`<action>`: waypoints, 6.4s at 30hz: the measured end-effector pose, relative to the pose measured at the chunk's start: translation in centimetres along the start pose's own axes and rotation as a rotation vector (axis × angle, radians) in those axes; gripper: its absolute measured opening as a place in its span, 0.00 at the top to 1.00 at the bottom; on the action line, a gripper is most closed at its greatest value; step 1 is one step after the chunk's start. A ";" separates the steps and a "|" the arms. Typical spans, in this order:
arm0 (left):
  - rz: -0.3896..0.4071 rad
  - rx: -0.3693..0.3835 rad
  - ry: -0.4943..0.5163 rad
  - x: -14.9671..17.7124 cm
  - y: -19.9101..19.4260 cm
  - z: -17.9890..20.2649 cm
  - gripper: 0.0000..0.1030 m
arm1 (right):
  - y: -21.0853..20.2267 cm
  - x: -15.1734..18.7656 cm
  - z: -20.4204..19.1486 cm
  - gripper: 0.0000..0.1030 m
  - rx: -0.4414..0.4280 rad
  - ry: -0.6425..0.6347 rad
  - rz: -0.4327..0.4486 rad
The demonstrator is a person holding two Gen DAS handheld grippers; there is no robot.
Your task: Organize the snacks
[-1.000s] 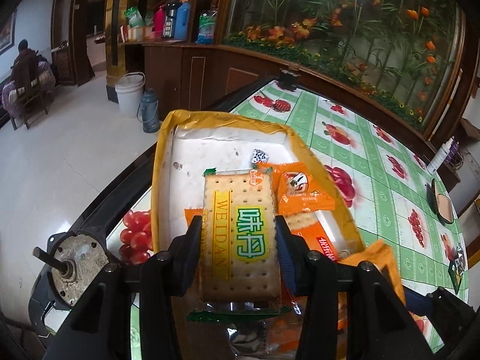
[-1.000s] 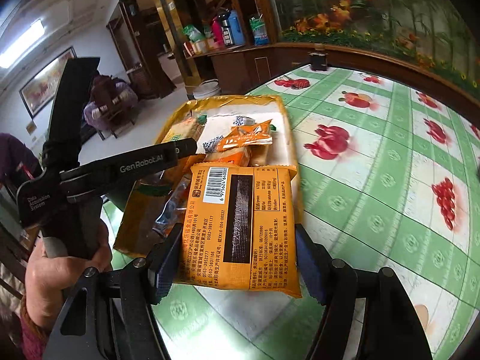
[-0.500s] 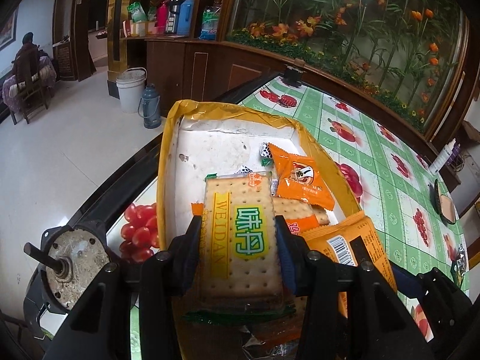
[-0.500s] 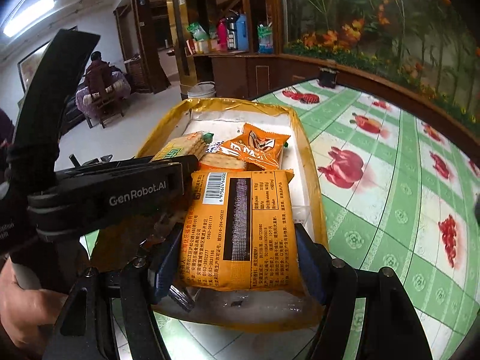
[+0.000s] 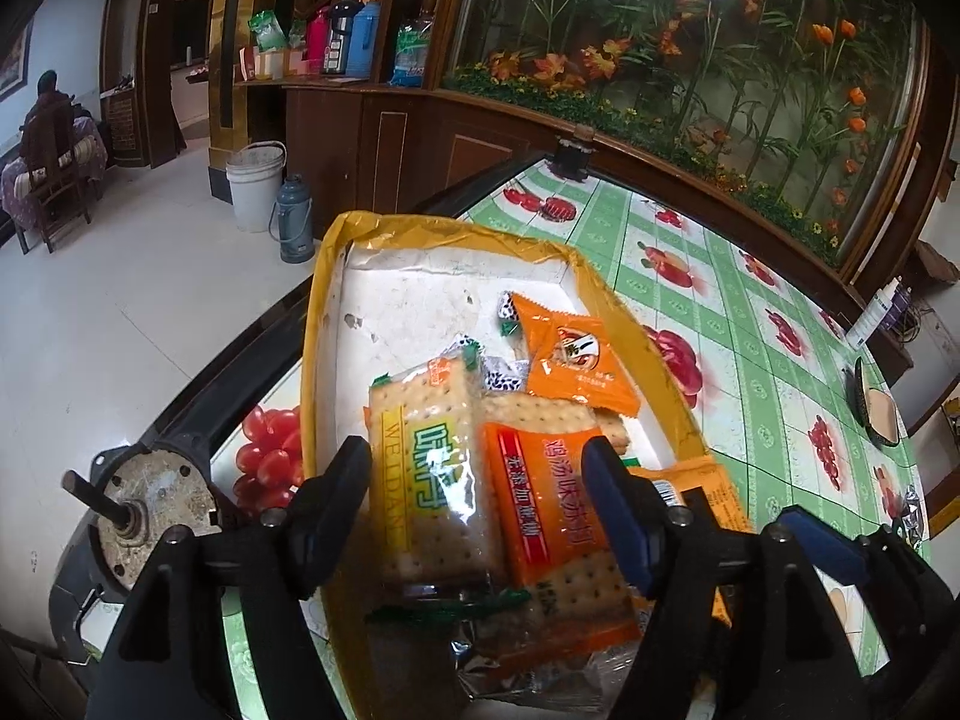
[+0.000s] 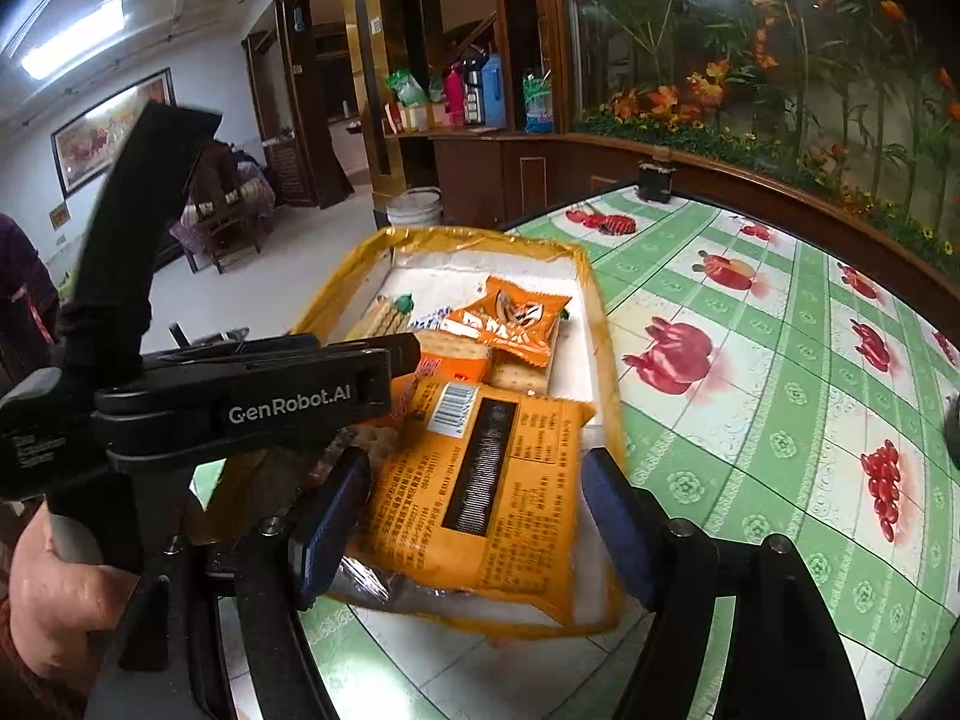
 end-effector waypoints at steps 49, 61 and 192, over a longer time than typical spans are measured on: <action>-0.202 0.354 0.467 13.2 1.4 23.7 0.29 | -10.5 15.5 44.4 0.41 0.567 0.935 -0.246; -0.216 0.360 0.434 12.7 0.9 22.8 0.29 | -7.2 10.5 30.4 0.35 0.251 0.564 -0.189; -0.114 0.186 0.525 10.2 -0.2 22.3 0.58 | -7.2 11.5 20.7 0.36 0.157 0.390 -0.156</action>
Point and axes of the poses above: each gripper's, at about its wrist camera, not at the fingertips, and y roughly the way its jaws point, z to its right, x to its underside, the point moved 5 cm from there along y, roughly the way its jaws point, and after that the axes turned 11 degrees about x, right-handed, at the moved point
